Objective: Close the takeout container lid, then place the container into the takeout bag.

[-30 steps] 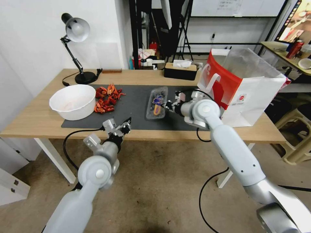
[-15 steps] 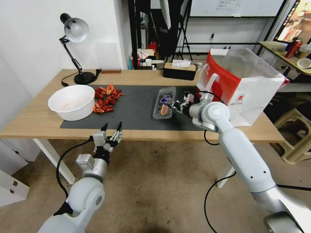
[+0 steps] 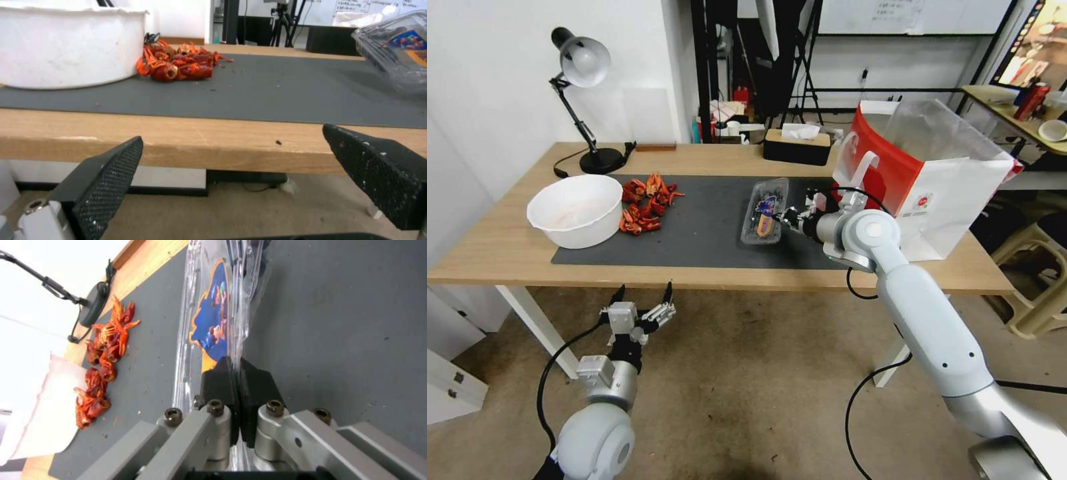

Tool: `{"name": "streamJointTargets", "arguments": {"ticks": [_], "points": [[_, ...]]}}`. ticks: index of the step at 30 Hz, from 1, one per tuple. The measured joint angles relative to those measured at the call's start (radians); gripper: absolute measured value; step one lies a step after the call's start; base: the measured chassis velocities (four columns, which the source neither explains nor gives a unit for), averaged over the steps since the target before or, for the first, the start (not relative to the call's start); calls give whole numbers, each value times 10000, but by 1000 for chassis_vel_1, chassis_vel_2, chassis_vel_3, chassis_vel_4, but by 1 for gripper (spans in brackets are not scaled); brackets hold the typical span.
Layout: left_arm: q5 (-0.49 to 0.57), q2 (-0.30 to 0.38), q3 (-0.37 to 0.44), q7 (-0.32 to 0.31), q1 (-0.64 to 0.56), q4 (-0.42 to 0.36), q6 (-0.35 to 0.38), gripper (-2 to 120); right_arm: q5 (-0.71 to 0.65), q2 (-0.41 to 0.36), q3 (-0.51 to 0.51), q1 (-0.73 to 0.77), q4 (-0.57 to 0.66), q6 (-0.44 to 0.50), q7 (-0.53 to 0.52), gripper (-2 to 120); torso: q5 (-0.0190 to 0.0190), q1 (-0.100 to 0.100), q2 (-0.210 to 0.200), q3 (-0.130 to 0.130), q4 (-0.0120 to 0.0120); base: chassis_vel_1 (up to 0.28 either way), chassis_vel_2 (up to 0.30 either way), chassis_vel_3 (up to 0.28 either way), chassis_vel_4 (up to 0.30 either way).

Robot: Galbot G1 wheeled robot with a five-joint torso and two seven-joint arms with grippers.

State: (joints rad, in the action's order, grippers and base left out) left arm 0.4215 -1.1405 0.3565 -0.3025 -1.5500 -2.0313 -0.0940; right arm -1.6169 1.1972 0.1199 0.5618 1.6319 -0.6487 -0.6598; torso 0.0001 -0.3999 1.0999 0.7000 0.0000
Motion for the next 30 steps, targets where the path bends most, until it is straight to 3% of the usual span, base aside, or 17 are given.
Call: {"name": "streamJointTargets", "arguments": {"ticks": [9, 17, 24, 26, 30], "points": [[143, -49, 47, 42, -41, 117, -126, 100, 406, -98, -7, -9, 531, 228, 800, 0, -1, -1, 0, 0, 0, 0, 0, 0, 0], [52, -144, 80, 33, -109, 141, -199, 100, 2185, -691, 34, -370, 1733, 1304, 2103, 0, 1, -1, 0, 0, 1, 0, 0, 0, 0], [48, -170, 81, 27, -158, 110, -209, 100, 2488, -1119, 370, -719, 2441, 1984, 1887, 0, 2, -1, 0, 0, 2, 0, 0, 0, 0], [49, -190, 99, 22, -196, 100, -232, 100, 2518, -1695, 806, -1076, 2804, 2469, 1527, 0, 2, -2, 0, 0, 1, 0, 0, 0, 0], [47, -227, 40, 18, -257, 99, -256, 100, 1999, -2377, 1319, -1390, 2947, 2583, 957, 0, 2, -1, 0, 0, -1, 0, 0, 0, 0]]}}
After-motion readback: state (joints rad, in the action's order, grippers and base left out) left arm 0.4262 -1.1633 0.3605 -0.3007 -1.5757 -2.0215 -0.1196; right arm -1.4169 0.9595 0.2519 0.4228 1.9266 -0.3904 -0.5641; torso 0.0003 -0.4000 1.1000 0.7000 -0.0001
